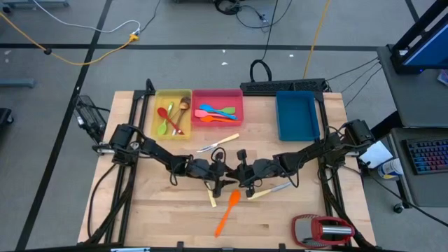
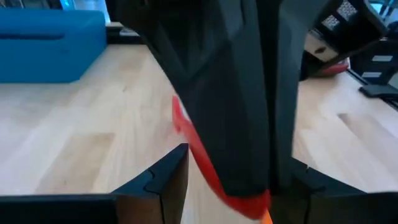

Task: Pick & Place Kitchen Items
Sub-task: Put the red spatula into the red bin

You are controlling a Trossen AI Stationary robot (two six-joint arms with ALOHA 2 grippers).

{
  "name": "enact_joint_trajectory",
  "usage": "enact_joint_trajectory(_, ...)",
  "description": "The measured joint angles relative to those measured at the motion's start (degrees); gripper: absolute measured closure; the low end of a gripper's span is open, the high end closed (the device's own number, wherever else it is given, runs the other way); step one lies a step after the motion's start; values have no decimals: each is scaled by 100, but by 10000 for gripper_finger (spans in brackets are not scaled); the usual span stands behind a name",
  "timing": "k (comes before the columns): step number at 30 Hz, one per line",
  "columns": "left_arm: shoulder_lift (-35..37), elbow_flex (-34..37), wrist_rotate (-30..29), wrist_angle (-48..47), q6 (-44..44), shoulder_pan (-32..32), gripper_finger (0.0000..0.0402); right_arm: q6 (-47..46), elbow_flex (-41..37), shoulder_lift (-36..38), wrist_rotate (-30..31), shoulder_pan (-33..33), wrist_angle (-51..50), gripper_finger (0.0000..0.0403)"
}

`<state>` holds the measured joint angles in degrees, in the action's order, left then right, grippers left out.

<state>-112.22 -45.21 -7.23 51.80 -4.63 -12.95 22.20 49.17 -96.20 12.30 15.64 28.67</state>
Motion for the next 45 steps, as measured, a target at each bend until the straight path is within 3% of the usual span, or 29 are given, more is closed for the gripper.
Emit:
enact_joint_trajectory(6, 2, 0, -95, 296, 193, -56, 233, 0, 0, -1, -20, -60, 34, 403)
enact_joint_trajectory(16, 2, 1, -34, 206, 63, 59, 366, -22, 0, -4, -3, -103, 39, 402)
enact_joint_trajectory(26, 43, 0, -119, 218, 3, 79, 366, 115, -7, 83, 27, -61, 173, 370)
enact_joint_trajectory(32, 148, 7, -240, 136, 99, 161, 367, 453, 13, 458, 679, -13, -251, 344)
enact_joint_trajectory(40, 208, 4, -379, 177, 272, 556, 367, 641, 9, 1074, 914, -13, -885, 291)
enact_joint_trajectory(45, 756, 7, -377, -227, 432, 978, 367, 477, 7, 1464, 1501, -22, -1476, 258)
